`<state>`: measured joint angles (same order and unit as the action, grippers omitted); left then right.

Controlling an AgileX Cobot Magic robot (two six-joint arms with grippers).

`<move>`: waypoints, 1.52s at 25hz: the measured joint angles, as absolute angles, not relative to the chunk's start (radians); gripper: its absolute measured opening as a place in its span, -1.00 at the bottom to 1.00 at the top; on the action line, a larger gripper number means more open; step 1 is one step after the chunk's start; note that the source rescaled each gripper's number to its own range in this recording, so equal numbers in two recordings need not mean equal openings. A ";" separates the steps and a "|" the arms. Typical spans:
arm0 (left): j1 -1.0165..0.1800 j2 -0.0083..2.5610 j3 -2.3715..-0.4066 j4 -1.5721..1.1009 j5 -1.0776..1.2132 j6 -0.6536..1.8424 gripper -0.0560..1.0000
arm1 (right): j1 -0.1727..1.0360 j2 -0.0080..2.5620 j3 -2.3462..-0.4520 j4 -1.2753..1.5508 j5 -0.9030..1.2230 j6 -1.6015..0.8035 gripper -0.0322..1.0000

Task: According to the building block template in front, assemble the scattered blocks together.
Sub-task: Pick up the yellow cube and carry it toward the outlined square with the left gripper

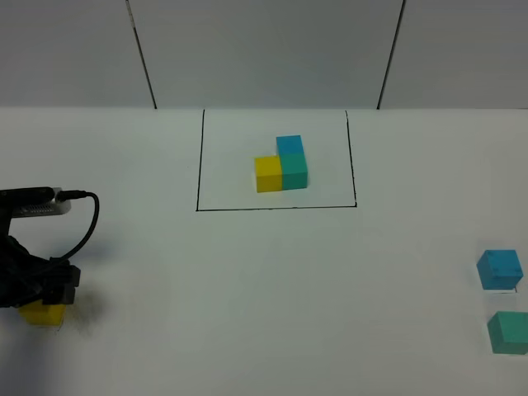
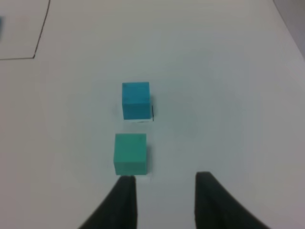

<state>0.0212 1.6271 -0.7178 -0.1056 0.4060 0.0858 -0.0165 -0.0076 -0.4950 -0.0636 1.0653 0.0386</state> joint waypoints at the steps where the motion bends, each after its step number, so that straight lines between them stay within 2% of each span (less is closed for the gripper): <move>1: 0.021 1.636 -0.719 -0.106 0.401 0.086 0.39 | -0.016 -0.008 -0.495 -0.064 1.065 0.039 -0.94; 11: 0.021 1.701 -0.719 -0.103 0.340 0.086 0.39 | -0.016 -0.008 -0.495 -0.064 1.065 0.039 -0.94; 14: 0.021 1.717 -0.719 -0.103 0.326 0.086 0.26 | -0.016 -0.008 -0.495 -0.064 1.065 0.039 -0.94; 16: 0.021 1.719 -0.719 -0.103 0.323 0.086 0.06 | -0.016 -0.008 -0.495 -0.064 1.065 0.039 -0.94; 18: 0.021 1.719 -0.720 -0.103 0.321 0.086 -0.23 | -0.016 -0.008 -0.495 -0.064 1.065 0.039 -0.94; 21: 0.021 1.719 -0.720 -0.102 0.320 0.086 -0.87 | -0.016 -0.008 -0.495 -0.064 1.065 0.039 -0.94; 30: 0.003 1.718 -0.777 -0.091 0.389 0.190 -0.89 | -0.024 -0.008 -0.495 -0.061 1.064 0.040 -0.94; 38: -0.237 1.708 -1.062 -0.142 0.662 0.541 -0.89 | -0.017 -0.008 -0.492 -0.061 1.065 0.039 -0.94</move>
